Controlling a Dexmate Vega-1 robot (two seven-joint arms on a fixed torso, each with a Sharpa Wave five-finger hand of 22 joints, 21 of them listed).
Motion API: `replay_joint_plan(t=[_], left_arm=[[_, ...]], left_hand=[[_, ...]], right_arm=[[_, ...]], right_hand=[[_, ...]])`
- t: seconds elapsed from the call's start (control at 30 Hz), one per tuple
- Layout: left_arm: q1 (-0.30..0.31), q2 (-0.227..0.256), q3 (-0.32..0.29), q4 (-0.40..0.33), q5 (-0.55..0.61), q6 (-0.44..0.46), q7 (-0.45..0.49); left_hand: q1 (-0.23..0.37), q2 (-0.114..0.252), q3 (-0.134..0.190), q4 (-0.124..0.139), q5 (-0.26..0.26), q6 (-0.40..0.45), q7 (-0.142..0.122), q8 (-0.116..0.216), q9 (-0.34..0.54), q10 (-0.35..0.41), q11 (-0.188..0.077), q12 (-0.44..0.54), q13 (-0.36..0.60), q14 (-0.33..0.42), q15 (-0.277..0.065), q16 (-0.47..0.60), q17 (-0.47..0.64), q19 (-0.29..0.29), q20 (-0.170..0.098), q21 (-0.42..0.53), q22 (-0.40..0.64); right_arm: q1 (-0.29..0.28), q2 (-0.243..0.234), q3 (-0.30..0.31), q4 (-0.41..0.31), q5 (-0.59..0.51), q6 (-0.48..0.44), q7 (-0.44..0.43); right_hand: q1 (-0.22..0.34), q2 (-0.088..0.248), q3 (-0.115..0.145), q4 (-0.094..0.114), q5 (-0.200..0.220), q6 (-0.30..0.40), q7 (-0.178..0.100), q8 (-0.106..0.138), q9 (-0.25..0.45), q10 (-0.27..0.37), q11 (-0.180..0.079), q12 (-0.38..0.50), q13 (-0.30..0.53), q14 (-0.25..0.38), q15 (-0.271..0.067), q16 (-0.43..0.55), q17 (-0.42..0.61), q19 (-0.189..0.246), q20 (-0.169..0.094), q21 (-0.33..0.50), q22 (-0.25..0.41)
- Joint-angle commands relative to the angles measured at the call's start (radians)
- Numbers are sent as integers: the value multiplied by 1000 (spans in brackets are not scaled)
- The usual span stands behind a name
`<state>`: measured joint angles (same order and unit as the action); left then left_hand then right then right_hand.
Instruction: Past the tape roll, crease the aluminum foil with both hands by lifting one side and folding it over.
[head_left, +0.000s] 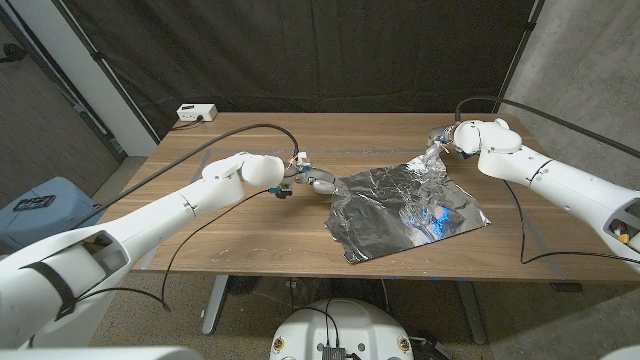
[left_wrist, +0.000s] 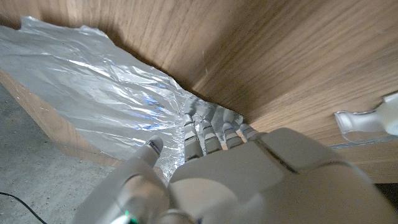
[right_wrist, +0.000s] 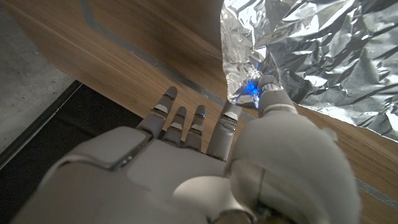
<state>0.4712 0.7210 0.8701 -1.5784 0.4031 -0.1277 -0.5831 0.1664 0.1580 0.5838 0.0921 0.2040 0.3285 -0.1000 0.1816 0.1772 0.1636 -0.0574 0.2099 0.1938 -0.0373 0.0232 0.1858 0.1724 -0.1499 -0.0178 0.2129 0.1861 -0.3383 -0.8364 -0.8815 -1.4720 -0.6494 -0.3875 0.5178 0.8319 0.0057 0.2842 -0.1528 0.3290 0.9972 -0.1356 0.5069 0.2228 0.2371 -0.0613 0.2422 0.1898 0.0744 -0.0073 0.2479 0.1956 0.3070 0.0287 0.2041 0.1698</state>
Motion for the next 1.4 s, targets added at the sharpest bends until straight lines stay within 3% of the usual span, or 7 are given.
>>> replay_joint_plan(t=[0.03,0.6,1.4], left_arm=[[-9,-8,6,26,-6,-28,0],[-13,-11,11,33,-5,-32,-7],[-14,-13,15,38,-1,-36,-6]], left_hand=[[12,-4,6,-5,5,5,-5,4,2,4,4,6,2,5,-3,1,0,7,0,6,1],[20,-7,15,-18,5,4,-4,3,2,6,3,7,2,15,-5,2,0,13,1,7,1],[26,-10,22,-30,4,2,-7,3,3,8,3,7,2,20,-4,1,0,17,0,7,1]], right_arm=[[4,1,2,-22,-21,-6,26],[2,-6,7,-43,-42,3,42],[-3,-32,40,-154,-101,-32,118]], right_hand=[[9,2,-2,2,1,9,-2,5,-1,11,0,-5,0,16,-1,6,3,10,0,4,4],[13,7,-11,8,-2,26,-7,4,-11,49,-2,-6,0,49,-16,14,4,33,-1,7,4],[17,13,-19,11,-5,36,0,1,-18,63,3,-14,0,58,-18,13,5,35,-3,2,4]])
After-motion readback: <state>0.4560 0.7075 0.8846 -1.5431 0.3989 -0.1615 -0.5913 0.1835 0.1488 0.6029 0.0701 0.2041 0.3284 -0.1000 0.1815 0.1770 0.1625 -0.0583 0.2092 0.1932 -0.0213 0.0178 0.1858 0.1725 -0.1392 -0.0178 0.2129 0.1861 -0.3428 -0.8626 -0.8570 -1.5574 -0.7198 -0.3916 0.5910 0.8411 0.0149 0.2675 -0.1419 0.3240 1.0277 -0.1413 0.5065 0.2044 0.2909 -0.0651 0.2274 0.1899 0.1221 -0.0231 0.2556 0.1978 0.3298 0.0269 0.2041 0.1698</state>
